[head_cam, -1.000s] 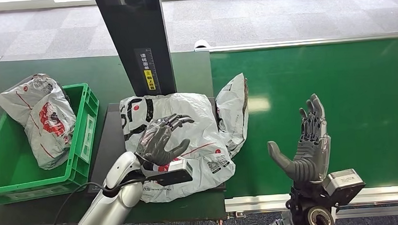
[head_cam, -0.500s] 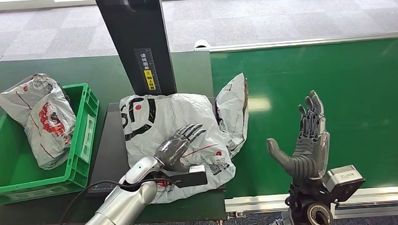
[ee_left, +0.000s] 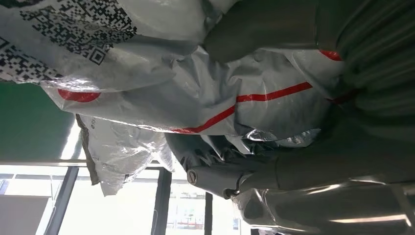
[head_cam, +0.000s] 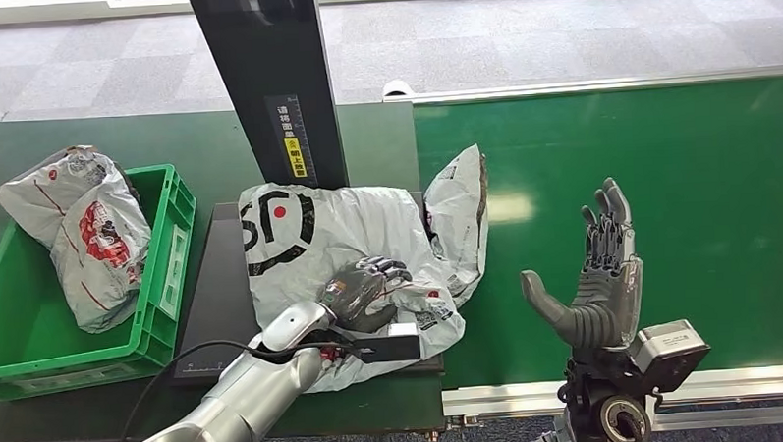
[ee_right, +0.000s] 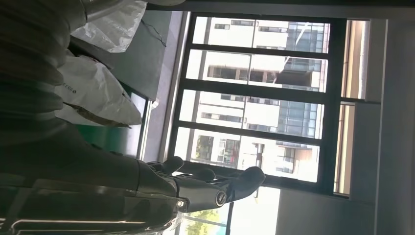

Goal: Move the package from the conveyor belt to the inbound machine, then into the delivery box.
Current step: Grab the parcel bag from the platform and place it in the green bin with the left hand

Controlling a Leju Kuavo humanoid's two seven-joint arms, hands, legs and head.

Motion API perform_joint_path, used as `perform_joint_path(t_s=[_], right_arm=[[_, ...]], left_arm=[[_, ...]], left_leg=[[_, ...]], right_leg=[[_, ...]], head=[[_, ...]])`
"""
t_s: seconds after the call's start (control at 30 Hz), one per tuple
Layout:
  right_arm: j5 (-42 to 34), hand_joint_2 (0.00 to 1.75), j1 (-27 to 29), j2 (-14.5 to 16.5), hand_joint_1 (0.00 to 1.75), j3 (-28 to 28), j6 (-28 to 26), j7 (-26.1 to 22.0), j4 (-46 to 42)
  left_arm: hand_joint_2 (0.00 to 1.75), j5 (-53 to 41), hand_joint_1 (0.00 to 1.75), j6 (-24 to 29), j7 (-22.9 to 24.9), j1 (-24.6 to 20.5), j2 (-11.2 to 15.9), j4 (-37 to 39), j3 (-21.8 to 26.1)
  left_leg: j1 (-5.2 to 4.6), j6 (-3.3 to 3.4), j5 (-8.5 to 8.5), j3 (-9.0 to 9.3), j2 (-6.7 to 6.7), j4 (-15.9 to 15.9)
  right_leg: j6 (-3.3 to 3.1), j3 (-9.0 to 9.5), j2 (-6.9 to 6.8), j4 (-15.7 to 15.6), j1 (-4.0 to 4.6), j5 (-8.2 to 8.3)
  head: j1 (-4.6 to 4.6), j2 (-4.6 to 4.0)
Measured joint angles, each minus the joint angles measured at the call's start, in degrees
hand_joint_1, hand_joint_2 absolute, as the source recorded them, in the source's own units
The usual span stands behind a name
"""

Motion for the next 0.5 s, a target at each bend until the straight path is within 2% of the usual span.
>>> perform_joint_path(t_s=[0.23,0.33,0.5], right_arm=[[-0.39,1.75,-0.19,-0.01,0.00,-0.08,-0.49,0.48,-0.01],[-0.41,1.75,-0.08,-0.01,0.00,-0.14,-0.68,0.59,-0.02],[-0.37,1.75,0.79,0.00,0.00,-0.39,-1.36,0.70,-0.21]], left_arm=[[1.75,5.61,1.75,3.26,-4.25,1.40,0.46,-4.37,2.04],[1.75,7.86,1.75,4.72,-4.97,3.19,1.22,-9.72,3.19],[1.75,11.78,1.75,9.34,-6.72,7.61,2.91,-22.75,5.58]], left_leg=[[0.00,0.00,0.00,-0.07,0.02,0.00],[0.00,0.00,0.00,-0.14,0.02,0.00],[0.00,0.00,-0.01,-0.19,0.03,0.00]], right_leg=[[0.00,-0.10,0.01,0.01,0.00,0.00],[0.00,-0.16,0.01,0.01,0.00,0.00],[0.00,-0.22,0.02,0.00,0.00,-0.01]], head=[[0.01,0.01],[0.01,0.01],[0.00,0.01]])
